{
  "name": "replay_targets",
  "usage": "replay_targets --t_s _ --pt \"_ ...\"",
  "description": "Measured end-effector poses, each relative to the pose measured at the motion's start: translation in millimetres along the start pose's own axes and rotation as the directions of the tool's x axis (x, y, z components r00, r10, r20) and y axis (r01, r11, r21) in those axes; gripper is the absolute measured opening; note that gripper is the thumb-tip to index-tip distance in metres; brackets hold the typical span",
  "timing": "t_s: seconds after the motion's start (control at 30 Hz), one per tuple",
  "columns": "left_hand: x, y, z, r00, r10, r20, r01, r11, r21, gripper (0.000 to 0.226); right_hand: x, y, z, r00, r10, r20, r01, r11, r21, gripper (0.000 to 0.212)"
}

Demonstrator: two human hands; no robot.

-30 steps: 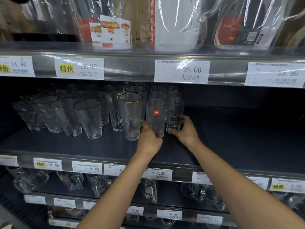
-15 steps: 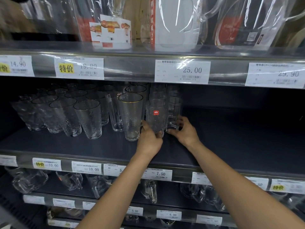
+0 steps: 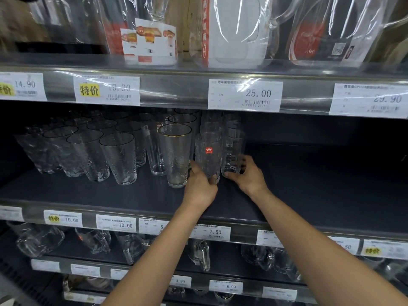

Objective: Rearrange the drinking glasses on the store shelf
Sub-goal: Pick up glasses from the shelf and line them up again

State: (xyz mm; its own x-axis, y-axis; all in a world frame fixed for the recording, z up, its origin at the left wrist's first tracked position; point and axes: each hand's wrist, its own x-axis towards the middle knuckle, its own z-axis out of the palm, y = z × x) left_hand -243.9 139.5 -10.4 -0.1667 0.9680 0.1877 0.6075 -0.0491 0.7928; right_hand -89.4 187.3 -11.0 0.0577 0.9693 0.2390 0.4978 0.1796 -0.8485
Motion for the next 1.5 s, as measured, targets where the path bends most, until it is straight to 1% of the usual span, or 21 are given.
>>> replay_targets --t_s 0.27,0.43,0.53,0.93,1.1,1.5 --pt "-1.6 1.8 -1.3 1.0 -0.019 0.003 0.019 0.999 -0.026 0.085 -0.3 -1.4 -0.8 1.0 0.004 -0.008 -0.004 1.0 -0.008 0.07" --pt "-2.4 2.5 -1.8 1.0 -0.017 -0.01 0.016 0.998 -0.063 0.069 -0.4 -0.6 -0.4 1.0 -0.001 -0.013 0.001 1.0 -0.016 0.071" --pt "-1.4 1.3 -0.6 1.0 0.001 0.0 -0.001 0.999 -0.054 0.065 -0.9 -1.2 -0.7 1.0 -0.003 -0.008 0.002 1.0 -0.014 0.07" --pt "1.5 -1.6 0.9 1.0 0.008 0.002 -0.008 0.998 -0.063 0.068 -1.6 -2.4 -1.4 1.0 -0.005 -0.005 0.004 1.0 -0.016 0.071" --pt "1.7 -3.5 2.1 1.0 0.017 0.001 -0.017 0.996 -0.083 0.07 -0.4 -0.5 0.0 1.0 -0.007 -0.02 0.006 1.0 -0.017 0.068" --pt "3.4 -3.5 3.4 1.0 0.007 -0.003 -0.007 0.997 -0.083 0.078 -0.2 0.6 0.4 1.0 -0.006 -0.005 0.006 1.0 -0.02 0.073"
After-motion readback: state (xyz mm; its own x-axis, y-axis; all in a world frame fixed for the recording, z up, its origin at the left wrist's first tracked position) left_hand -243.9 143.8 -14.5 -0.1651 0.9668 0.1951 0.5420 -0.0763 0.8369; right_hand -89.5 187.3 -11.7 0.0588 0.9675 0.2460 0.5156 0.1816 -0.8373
